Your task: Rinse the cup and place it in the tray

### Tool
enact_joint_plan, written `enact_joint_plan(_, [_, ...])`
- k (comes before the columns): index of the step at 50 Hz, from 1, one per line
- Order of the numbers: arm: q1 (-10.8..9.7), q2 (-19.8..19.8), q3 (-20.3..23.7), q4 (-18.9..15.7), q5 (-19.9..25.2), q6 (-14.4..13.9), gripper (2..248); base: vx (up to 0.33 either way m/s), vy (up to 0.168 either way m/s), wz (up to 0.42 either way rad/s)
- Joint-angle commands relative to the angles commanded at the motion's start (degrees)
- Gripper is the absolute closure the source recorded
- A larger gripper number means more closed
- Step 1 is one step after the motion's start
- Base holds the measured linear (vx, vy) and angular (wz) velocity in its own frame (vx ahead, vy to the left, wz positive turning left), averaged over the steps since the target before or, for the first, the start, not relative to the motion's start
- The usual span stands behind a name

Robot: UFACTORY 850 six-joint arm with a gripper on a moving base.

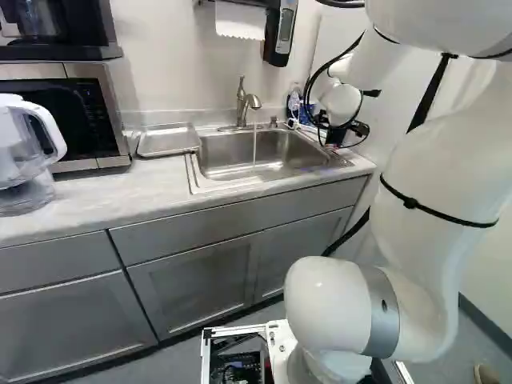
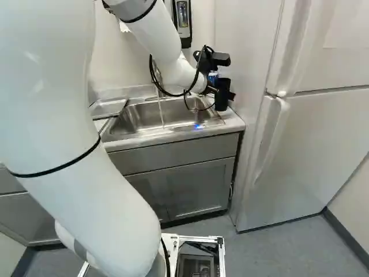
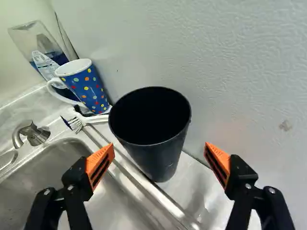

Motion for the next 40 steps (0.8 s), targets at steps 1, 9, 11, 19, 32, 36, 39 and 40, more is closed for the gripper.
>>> enact_joint_plan(1, [0.0, -0.1, -0.1, 0.0, 0.0, 0.0, 3, 0.000, 0.000, 0.000])
enact_joint_plan(9, [0.2, -0.2, -0.2, 0.0, 0.0, 0.0, 3, 0.000, 0.000, 0.000])
enact_joint_plan(11, [0.2, -0.2, -0.2, 0.0, 0.0, 0.0, 3, 0.000, 0.000, 0.000])
enact_joint_plan(19, [0.2, -0.2, -0.2, 0.0, 0.0, 0.0, 3, 0.000, 0.000, 0.000])
enact_joint_plan(32, [0.2, -0.2, -0.2, 0.0, 0.0, 0.0, 71, 0.000, 0.000, 0.000])
enact_joint_plan(36, [0.2, -0.2, -0.2, 0.0, 0.0, 0.0, 71, 0.000, 0.000, 0.000])
enact_joint_plan(39, [0.2, -0.2, -0.2, 0.0, 0.0, 0.0, 108, 0.000, 0.000, 0.000])
enact_joint_plan(40, [0.2, -0.2, -0.2, 0.0, 0.0, 0.0, 108, 0.000, 0.000, 0.000])
